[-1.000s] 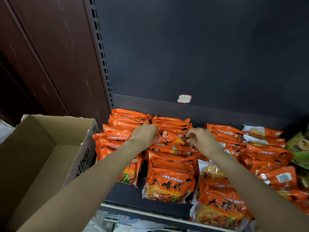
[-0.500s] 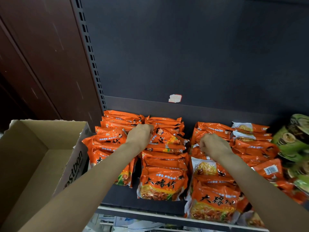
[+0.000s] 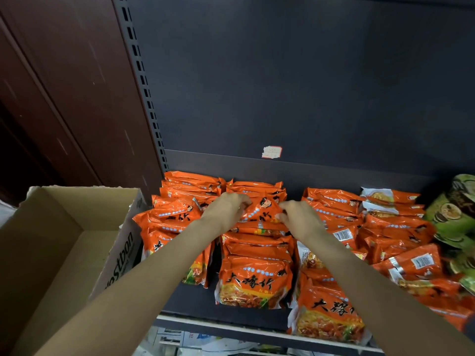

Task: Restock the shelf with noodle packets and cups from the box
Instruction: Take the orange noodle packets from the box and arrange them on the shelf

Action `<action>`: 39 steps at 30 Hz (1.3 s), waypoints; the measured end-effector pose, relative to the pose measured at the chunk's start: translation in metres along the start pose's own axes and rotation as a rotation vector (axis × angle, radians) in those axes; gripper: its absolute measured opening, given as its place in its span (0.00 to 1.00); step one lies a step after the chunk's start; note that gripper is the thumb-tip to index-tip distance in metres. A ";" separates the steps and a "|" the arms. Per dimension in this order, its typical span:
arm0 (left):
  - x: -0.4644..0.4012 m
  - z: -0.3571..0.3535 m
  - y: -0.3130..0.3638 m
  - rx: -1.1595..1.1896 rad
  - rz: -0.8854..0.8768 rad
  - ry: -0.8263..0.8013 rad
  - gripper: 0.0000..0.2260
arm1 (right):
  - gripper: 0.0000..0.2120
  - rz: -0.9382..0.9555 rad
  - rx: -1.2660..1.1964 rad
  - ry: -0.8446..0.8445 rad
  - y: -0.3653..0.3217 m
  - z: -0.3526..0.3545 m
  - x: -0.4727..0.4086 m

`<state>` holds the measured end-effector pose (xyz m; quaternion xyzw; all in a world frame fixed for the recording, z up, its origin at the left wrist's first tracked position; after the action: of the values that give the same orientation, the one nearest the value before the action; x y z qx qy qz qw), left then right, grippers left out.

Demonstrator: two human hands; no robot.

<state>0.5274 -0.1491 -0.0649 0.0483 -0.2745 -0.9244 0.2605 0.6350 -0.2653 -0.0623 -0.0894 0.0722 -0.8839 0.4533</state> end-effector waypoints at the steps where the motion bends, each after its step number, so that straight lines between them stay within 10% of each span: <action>1: 0.001 0.000 -0.005 0.003 0.016 -0.009 0.15 | 0.11 -0.020 -0.008 -0.002 0.002 -0.001 -0.001; 7: 0.003 -0.002 -0.024 -0.110 0.118 -0.071 0.13 | 0.03 -0.089 -0.182 -0.068 0.009 -0.016 -0.004; 12: 0.003 0.004 -0.013 -0.129 0.085 -0.030 0.11 | 0.28 0.103 0.056 0.162 -0.011 0.015 0.003; 17: 0.021 0.029 -0.011 -0.321 -0.013 0.231 0.16 | 0.16 0.229 0.094 0.120 -0.023 0.005 0.003; 24: 0.051 0.042 -0.063 -0.351 0.384 0.294 0.25 | 0.03 0.096 -0.169 0.236 -0.019 0.001 -0.001; 39: 0.067 0.021 -0.069 -0.216 0.006 0.050 0.21 | 0.22 0.204 0.090 0.007 -0.044 -0.023 0.015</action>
<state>0.4342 -0.1239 -0.0806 0.0420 -0.1669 -0.9464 0.2734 0.5860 -0.2509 -0.0744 -0.0580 0.0428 -0.8357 0.5444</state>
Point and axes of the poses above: each hand's wrist, its own x-axis away from the middle knuckle, its own z-axis out of the back of the hand, y = z × x, the point moved 7 cm from there along -x, towards the middle knuckle, and after that the axes turned 3 degrees about x, right-handed, at the moved point
